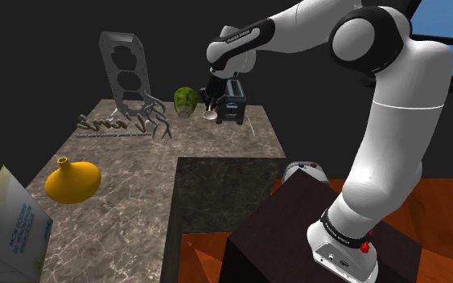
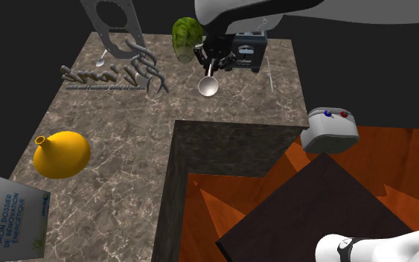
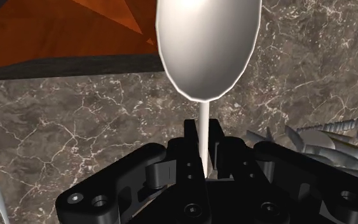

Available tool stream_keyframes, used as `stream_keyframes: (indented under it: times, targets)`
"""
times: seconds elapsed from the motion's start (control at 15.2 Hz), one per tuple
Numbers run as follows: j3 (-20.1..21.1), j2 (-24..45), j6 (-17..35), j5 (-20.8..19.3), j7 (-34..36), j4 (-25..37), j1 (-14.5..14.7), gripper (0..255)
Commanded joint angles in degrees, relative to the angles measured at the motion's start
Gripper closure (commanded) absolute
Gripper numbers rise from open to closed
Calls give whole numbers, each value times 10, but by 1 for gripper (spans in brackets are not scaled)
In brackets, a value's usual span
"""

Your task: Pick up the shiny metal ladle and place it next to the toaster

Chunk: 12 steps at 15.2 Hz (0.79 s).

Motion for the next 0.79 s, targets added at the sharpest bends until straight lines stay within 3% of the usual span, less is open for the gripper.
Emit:
stream_keyframes:
  times: [0.0, 0.73]
  targets:
    - [-7, 19, -13, 3, -23, 26, -16, 255]
    - [-38, 123, -102, 13, -131, 194, -105, 255]
